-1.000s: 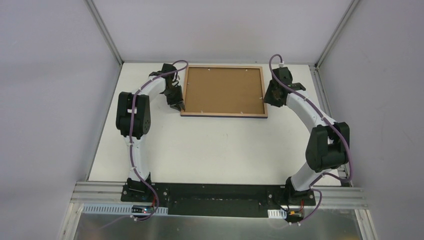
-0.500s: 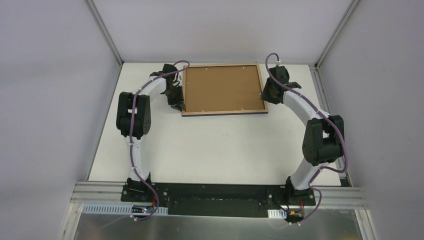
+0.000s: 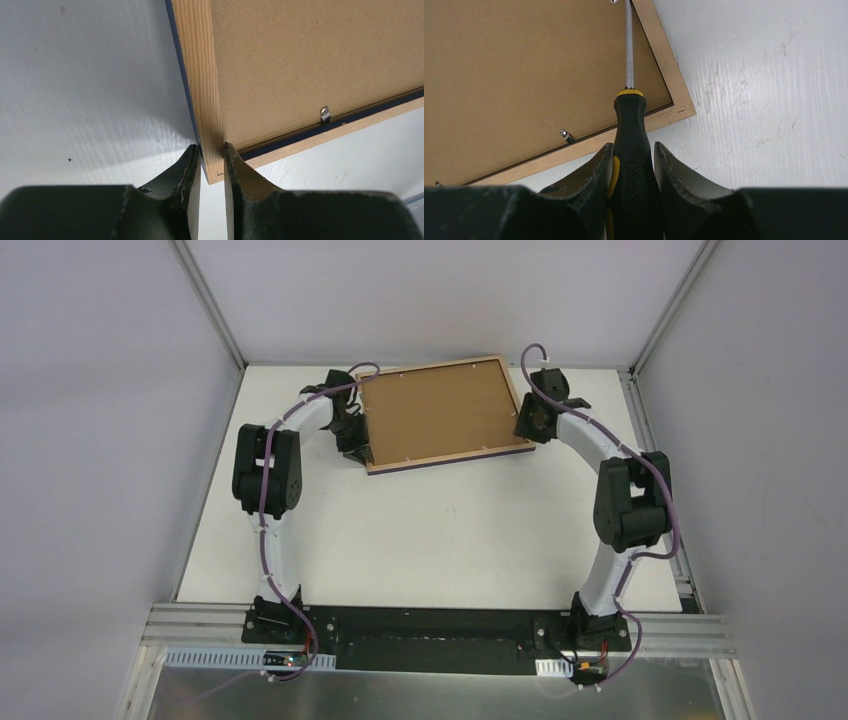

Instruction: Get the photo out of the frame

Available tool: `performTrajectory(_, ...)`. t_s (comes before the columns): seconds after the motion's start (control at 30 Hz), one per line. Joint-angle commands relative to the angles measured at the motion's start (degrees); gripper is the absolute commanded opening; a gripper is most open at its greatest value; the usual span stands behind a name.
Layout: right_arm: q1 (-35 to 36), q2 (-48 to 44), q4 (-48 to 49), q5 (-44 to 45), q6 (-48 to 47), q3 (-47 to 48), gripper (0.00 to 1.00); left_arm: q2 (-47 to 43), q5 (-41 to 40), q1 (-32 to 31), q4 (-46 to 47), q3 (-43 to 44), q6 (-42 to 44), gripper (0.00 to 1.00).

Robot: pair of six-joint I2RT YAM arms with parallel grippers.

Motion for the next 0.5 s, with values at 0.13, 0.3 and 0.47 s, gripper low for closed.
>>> performTrajectory(0.13,-2.39,3.10,1.03,-1.52,-0.90,4.15,0.00,-1.03,-3.17,0.13,-6.30,-4.07,3.24,0.00)
performTrajectory(0.3,-3.28,1.22,-1.30,-2.96,0.51,2.15,0.00,-2.95,-2.54,0.01,-6.80,-8.62,2.27,0.00)
performTrajectory(0.47,-3.27,-3.40,-2.02,-4.09,2.60,-4.69,0.00,-6.40,-2.53,0.04,-6.71,-15.25,1.68,0.00)
